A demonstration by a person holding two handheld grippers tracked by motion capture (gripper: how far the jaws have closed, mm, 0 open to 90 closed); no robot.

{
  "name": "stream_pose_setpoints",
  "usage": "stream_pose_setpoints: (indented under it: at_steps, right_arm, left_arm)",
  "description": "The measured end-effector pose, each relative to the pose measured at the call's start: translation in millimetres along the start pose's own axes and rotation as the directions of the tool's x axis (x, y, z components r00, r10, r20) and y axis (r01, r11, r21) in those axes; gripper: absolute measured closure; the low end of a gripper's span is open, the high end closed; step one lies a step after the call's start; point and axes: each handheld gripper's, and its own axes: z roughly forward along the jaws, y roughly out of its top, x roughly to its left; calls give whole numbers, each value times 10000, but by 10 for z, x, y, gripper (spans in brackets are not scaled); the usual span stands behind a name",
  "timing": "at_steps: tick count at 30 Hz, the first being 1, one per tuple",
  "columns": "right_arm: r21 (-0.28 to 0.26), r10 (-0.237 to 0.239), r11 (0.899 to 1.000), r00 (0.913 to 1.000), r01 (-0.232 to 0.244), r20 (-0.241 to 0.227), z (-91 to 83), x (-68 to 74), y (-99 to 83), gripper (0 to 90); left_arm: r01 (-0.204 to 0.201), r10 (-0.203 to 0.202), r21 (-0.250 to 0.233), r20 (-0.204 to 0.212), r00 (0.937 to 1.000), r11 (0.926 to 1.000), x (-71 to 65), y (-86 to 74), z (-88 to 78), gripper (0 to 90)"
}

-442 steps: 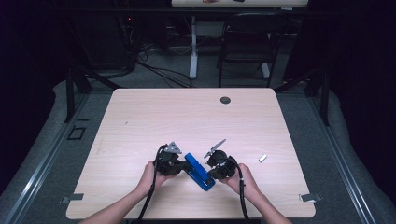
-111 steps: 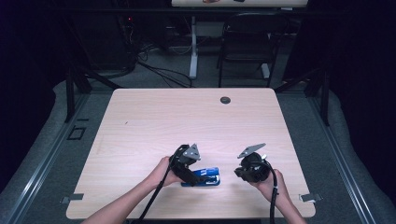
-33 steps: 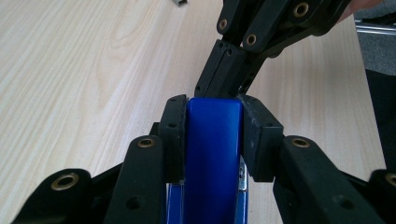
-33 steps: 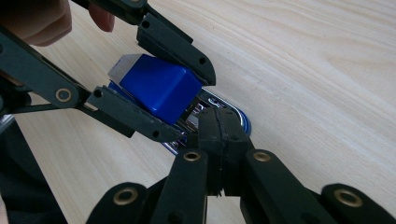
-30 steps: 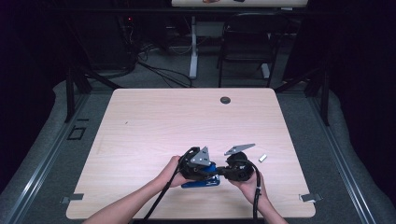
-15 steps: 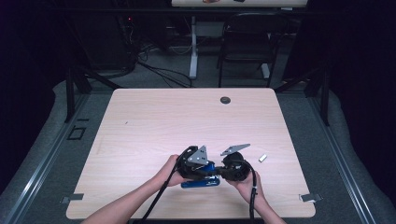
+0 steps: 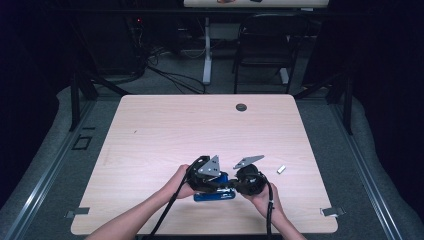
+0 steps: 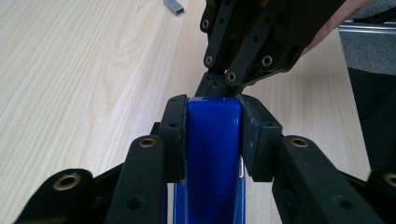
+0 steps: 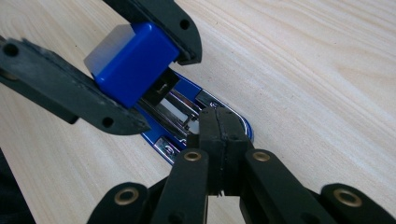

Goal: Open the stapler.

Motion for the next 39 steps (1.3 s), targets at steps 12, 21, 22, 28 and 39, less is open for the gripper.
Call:
stream_pose_setpoints:
  at_steps: [12,21,22,28,39]
  right_arm:
    - [21,-159,9999,9997,159,191,6,25,2,900]
    - [158,-478,9988,9977,471,491,22,54,4,900]
    - [213,-568,9982,9969,557,543,28,58,3,900]
    - [191,-588,9982,9962,577,647,48,60,-3,900]
    - [318,-574,9980,9960,554,681,65,65,-13,900]
  left_arm:
    - [-94,91,221,136,9999,9997,40,12,-130,659]
    - [-164,160,221,183,9997,9996,54,-1,-225,658]
    - [-150,144,285,229,9996,9995,59,-1,-240,658]
    - [-197,189,348,238,9995,9992,57,-17,-311,658]
    - [-42,35,310,219,9998,9995,51,-103,-485,659]
